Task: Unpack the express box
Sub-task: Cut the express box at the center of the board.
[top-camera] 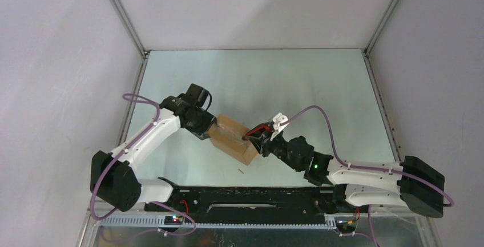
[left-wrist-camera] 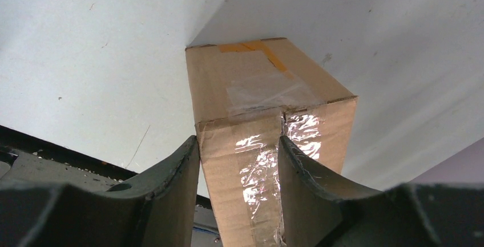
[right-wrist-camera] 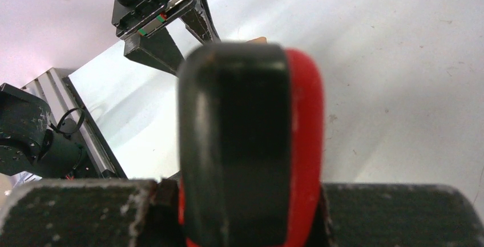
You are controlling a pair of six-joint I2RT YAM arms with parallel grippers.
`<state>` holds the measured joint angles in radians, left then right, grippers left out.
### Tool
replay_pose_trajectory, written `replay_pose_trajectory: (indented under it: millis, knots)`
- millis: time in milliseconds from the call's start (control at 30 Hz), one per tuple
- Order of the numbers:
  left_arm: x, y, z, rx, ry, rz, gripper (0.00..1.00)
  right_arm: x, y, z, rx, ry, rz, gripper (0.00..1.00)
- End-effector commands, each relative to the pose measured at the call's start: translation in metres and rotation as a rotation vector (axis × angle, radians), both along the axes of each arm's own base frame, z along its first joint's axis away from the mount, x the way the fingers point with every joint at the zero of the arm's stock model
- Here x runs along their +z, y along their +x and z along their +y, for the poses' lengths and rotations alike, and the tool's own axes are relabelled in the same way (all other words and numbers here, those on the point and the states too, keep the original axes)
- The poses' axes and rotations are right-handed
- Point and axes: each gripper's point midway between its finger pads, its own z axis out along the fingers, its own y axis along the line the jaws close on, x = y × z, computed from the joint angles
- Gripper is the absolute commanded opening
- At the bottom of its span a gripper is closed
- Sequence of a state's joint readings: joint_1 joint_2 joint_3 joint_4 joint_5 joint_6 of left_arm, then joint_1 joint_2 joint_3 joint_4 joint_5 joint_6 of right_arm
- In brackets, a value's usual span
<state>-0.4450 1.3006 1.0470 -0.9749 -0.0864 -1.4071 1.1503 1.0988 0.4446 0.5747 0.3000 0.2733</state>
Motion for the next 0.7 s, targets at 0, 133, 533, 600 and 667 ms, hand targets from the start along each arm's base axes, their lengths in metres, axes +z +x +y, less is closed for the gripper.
replay_pose_trajectory:
  millis: [0,133,533,600,667]
  knots:
    - [-0.009,0.011,0.075,0.163,0.278,-0.058,0.00,-0.003,0.003,-0.016,-0.040,-0.031,-0.039,0.00]
    - [-0.008,0.011,0.077,0.169,0.280,-0.060,0.00,-0.005,0.001,-0.019,-0.033,-0.029,-0.046,0.00]
    - [0.000,0.018,0.060,0.066,0.214,-0.107,0.06,-0.009,-0.003,-0.014,-0.005,-0.020,-0.063,0.00]
    - [0.003,0.018,0.055,0.028,0.193,-0.119,0.18,-0.012,-0.001,-0.009,-0.009,-0.020,-0.072,0.00]
    - [0.005,0.019,0.048,-0.009,0.160,-0.138,0.29,-0.013,0.001,-0.006,-0.019,-0.019,-0.086,0.00]
